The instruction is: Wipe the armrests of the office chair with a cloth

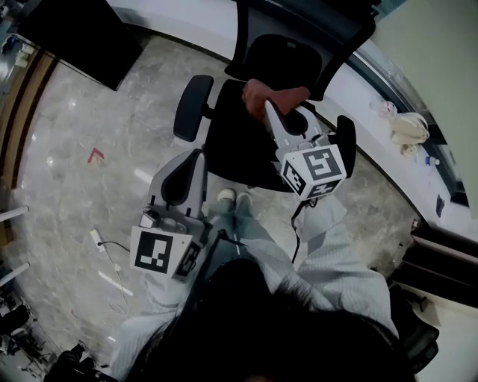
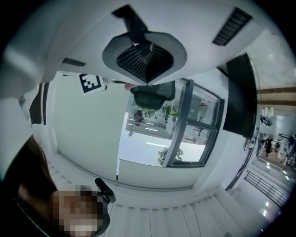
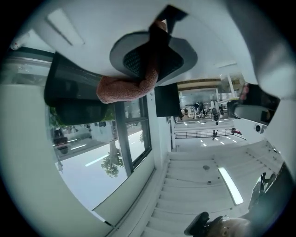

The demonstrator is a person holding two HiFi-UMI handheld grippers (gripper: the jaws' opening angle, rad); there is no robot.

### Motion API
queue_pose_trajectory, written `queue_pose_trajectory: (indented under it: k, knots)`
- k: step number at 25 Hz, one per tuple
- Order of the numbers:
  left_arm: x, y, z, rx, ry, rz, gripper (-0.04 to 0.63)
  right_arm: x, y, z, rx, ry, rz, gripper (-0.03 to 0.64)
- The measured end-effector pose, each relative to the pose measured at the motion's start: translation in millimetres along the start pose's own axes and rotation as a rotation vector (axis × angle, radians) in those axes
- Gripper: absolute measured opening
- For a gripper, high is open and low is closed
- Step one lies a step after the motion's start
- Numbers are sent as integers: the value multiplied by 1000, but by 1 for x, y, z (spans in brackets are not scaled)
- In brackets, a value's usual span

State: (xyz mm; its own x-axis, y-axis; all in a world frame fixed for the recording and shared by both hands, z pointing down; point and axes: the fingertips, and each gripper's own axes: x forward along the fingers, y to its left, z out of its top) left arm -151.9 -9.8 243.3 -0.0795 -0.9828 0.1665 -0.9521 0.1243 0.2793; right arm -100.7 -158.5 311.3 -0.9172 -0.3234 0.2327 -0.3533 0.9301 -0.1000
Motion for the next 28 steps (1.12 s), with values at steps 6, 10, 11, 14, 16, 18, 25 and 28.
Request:
queue_pose_trajectory:
  k: [6, 10, 11, 14, 16, 18, 25, 28]
  knots:
    - [-27, 66, -36, -48, 42, 143, 2, 141, 16, -54, -80, 93, 135, 25]
    - [-48, 92, -57, -98, 61, 189, 2, 210, 29, -91, -181, 192, 155, 25]
    - [-52, 98, -61, -104, 63, 198, 2, 225, 30, -100, -223, 220, 149, 25]
    - [-60, 115, -71, -134, 60, 235, 2, 264, 30, -137, -337, 337, 156, 25]
    - [-62, 125, -76, -165, 49, 262, 2, 282, 30, -170, -384, 445, 183, 25]
    - [-59, 132, -81, -195, 41, 278, 2, 291, 31, -203, -392, 555, 214, 25]
    - [-53, 138, -89, -219, 37, 259, 2, 276, 74, -228, -275, 668, 356, 23]
    - [-44, 138, -89, -232, 41, 240, 2, 251, 107, -232, -233, 704, 473, 23]
